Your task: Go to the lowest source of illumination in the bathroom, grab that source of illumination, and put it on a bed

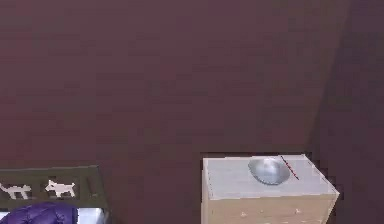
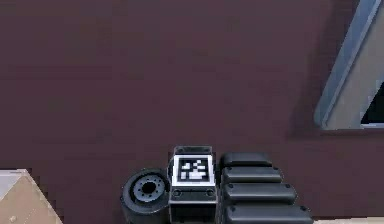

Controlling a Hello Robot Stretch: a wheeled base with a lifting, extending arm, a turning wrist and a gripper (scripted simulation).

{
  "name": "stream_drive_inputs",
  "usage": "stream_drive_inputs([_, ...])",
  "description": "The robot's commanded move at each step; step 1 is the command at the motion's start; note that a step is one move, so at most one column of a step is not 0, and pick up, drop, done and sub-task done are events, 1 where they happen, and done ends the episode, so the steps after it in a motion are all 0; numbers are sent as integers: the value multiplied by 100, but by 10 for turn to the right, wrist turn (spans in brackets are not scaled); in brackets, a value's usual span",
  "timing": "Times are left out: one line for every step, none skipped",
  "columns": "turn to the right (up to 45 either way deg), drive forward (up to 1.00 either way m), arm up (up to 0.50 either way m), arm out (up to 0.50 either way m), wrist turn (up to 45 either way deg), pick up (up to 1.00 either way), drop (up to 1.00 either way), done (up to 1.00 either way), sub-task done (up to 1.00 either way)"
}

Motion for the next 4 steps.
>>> stream_drive_inputs([-150, 0, 0, 0, 0, 0, 0, 0, 0])
stream_drive_inputs([0, 20, 0, 0, 0, 0, 0, 0, 0])
stream_drive_inputs([180, 0, 0, 0, 0, 0, 0, 0, 0])
stream_drive_inputs([-120, 0, 0, 0, 0, 0, 0, 0, 0])
